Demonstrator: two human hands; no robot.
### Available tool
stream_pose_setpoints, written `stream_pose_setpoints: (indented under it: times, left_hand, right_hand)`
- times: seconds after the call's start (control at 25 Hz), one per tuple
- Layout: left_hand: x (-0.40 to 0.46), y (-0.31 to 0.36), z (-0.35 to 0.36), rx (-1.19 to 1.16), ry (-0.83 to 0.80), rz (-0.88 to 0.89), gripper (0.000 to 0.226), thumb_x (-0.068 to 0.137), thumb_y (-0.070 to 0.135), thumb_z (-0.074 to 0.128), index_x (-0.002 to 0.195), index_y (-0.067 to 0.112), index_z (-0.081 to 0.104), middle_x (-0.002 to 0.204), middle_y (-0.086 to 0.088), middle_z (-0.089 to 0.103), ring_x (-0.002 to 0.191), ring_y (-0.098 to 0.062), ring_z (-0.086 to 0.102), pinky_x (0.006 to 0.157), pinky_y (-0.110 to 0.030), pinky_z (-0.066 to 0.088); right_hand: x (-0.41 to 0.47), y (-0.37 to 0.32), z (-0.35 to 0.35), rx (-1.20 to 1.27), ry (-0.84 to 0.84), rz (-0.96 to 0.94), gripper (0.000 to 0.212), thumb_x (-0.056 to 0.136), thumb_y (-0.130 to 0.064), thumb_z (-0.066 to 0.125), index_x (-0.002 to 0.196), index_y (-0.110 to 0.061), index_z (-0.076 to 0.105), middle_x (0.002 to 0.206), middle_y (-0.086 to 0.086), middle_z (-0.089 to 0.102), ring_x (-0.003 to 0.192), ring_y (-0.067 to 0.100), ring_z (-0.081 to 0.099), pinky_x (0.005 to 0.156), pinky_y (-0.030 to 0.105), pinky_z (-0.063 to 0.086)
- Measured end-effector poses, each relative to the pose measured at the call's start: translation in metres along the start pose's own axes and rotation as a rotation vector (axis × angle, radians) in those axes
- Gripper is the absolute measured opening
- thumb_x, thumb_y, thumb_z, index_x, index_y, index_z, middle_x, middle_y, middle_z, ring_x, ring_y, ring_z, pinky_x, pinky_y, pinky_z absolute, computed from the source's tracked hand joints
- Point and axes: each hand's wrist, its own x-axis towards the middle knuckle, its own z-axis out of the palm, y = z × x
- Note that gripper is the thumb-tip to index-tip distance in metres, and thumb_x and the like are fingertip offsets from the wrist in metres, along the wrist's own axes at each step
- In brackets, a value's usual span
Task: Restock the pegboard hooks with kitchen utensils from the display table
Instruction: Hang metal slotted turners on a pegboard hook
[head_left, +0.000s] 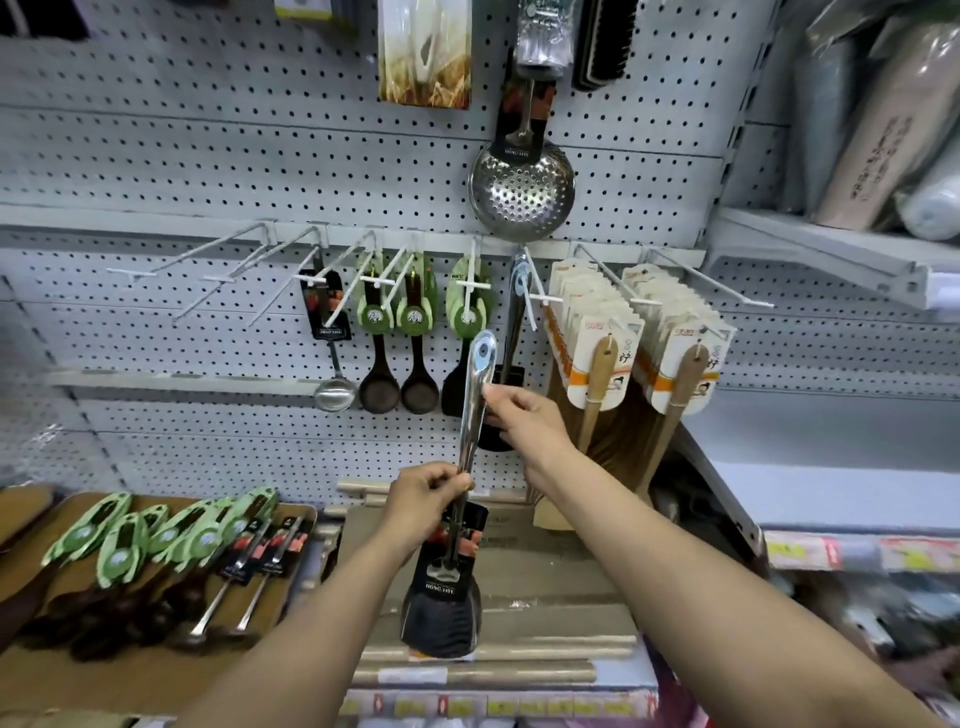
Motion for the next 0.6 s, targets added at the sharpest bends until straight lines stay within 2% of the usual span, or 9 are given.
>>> stream_pose_setpoints:
  times: [0.04, 0.12, 0.2, 0.4, 0.6]
  left_hand:
    - [-0.007, 0.004, 0.004, 0.002, -0.010, 0.005, 0.012, 0.087, 0.025, 0.070, 0.077, 0.020, 0.073, 0.069, 0.008, 0.069, 0.072, -0.016, 0.065, 0.077, -0.037, 0.055]
    - [-0.016, 0.008, 0.011, -0.031, -0.032, 0.014, 0.012, 0.086, 0.025, 0.070, 0.077, 0.018, 0.073, 0.072, 0.004, 0.069, 0.074, -0.019, 0.067, 0.079, -0.040, 0.055]
    - [-0.025, 0.011, 0.016, -0.051, -0.035, 0.031, 0.011, 0.086, 0.022, 0.071, 0.077, 0.015, 0.073, 0.073, 0.000, 0.069, 0.073, -0.018, 0.066, 0.080, -0.041, 0.054]
    - [-0.034, 0.022, 0.025, -0.051, -0.047, 0.058, 0.010, 0.085, 0.022, 0.071, 0.078, 0.016, 0.073, 0.074, 0.001, 0.071, 0.074, -0.014, 0.064, 0.081, -0.037, 0.052]
    - [-0.030, 0.035, 0.031, -0.037, -0.064, 0.077, 0.012, 0.086, 0.024, 0.070, 0.076, 0.017, 0.073, 0.072, 0.005, 0.070, 0.073, -0.012, 0.064, 0.080, -0.035, 0.052]
  right_hand:
    - [-0.005, 0.001, -0.003, -0.025, 0.013, -0.023, 0.019, 0.090, -0.025, 0.071, 0.103, -0.012, 0.073, 0.096, 0.003, 0.072, 0.088, 0.016, 0.065, 0.080, 0.024, 0.052]
    - [-0.014, 0.000, -0.008, -0.072, 0.037, -0.052, 0.012, 0.087, -0.023, 0.075, 0.097, -0.016, 0.074, 0.086, 0.004, 0.069, 0.080, 0.016, 0.060, 0.080, 0.032, 0.052]
    - [-0.021, -0.003, -0.014, -0.104, 0.041, -0.079, 0.009, 0.085, -0.023, 0.078, 0.092, -0.019, 0.074, 0.084, 0.005, 0.071, 0.078, 0.016, 0.062, 0.084, 0.037, 0.055]
    - [-0.037, -0.015, -0.024, -0.090, 0.050, -0.144, 0.007, 0.086, -0.018, 0.076, 0.085, -0.020, 0.070, 0.078, 0.002, 0.069, 0.073, 0.012, 0.063, 0.078, 0.029, 0.054]
    - [-0.034, -0.022, -0.029, -0.066, 0.072, -0.181, 0.005, 0.086, -0.021, 0.076, 0.087, -0.019, 0.071, 0.078, 0.003, 0.067, 0.075, 0.015, 0.060, 0.078, 0.033, 0.052]
